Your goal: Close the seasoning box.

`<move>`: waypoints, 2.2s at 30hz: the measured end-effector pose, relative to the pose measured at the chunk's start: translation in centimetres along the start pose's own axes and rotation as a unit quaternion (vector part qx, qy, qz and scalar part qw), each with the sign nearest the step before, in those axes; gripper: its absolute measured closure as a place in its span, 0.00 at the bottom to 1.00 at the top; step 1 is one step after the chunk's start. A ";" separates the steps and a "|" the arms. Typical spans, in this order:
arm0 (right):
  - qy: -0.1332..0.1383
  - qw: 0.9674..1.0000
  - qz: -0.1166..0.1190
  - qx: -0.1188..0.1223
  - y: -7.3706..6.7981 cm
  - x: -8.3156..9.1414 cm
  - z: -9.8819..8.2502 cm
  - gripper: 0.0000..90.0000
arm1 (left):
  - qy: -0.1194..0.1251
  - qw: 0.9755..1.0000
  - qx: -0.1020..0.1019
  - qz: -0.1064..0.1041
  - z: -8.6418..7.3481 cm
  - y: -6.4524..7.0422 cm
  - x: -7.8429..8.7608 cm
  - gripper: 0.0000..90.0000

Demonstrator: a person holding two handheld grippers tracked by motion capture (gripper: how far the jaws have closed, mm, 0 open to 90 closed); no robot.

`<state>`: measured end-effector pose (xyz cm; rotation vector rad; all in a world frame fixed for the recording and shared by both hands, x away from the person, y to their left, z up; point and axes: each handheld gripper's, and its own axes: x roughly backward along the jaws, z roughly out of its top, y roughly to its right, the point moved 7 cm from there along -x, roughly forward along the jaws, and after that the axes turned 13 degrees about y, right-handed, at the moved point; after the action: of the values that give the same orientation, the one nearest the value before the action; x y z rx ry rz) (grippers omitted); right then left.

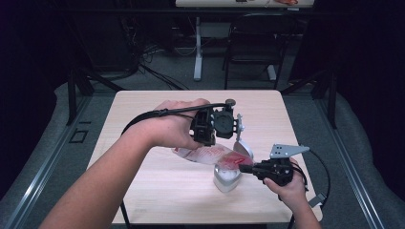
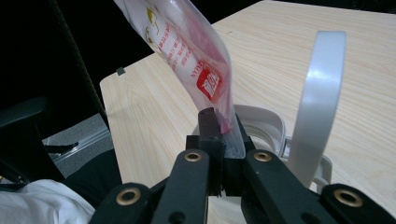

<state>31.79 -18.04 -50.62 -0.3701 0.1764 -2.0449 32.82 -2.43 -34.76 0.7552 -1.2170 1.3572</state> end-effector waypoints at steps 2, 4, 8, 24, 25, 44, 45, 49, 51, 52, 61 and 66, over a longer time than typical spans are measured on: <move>-0.003 1.000 0.001 0.001 -0.1 -0.2 -0.1 1.00 | -0.002 1.000 -0.001 0.000 0.0 0.0 0.1 1.00; -0.007 1.000 0.003 0.002 -0.2 -0.4 -0.2 1.00 | 0.001 1.000 -0.001 0.002 0.0 0.0 0.1 1.00; -0.009 1.000 0.002 0.003 -0.2 -0.3 -0.2 1.00 | 0.004 1.000 0.002 0.001 0.0 -0.1 0.1 1.00; -0.008 1.000 0.003 -0.002 0.0 -0.3 -0.3 1.00 | 0.012 1.000 0.002 0.009 0.2 -0.3 -0.3 0.99; -0.009 1.000 0.003 -0.001 0.0 -0.3 -0.3 1.00 | 0.011 1.000 0.004 0.007 0.1 -0.3 -0.4 0.98; -0.005 1.000 0.002 0.001 -0.1 -0.4 -0.2 1.00 | 0.014 1.000 0.008 0.006 -0.2 -0.3 -0.6 0.98; -0.005 1.000 0.002 0.001 -0.1 -0.4 -0.2 1.00 | 0.014 1.000 0.008 0.006 -0.2 -0.3 -0.6 0.98; -0.005 1.000 0.002 0.002 -0.1 -0.4 -0.2 1.00 | 0.016 1.000 0.009 0.007 -0.2 -0.4 -0.6 0.98; -0.004 1.000 0.002 0.001 -0.1 -0.4 -0.2 1.00 | 0.015 1.000 0.009 0.010 -0.2 -0.4 -0.6 0.97; -0.004 1.000 0.002 0.001 -0.1 -0.4 -0.2 1.00 | 0.015 1.000 0.009 0.010 -0.3 -0.4 -0.6 0.97; -0.002 1.000 0.003 0.001 -0.1 -0.4 -0.1 1.00 | 0.014 1.000 0.010 0.007 -0.4 -0.4 -1.0 0.95; -0.004 1.000 0.005 0.001 -0.1 -0.4 -0.1 1.00 | 0.014 1.000 0.010 0.003 -0.5 -0.4 -1.1 0.95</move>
<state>31.83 -17.65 -50.79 -0.3747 0.1719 -2.0337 33.52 -2.36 -35.86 0.7453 -1.1857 1.3820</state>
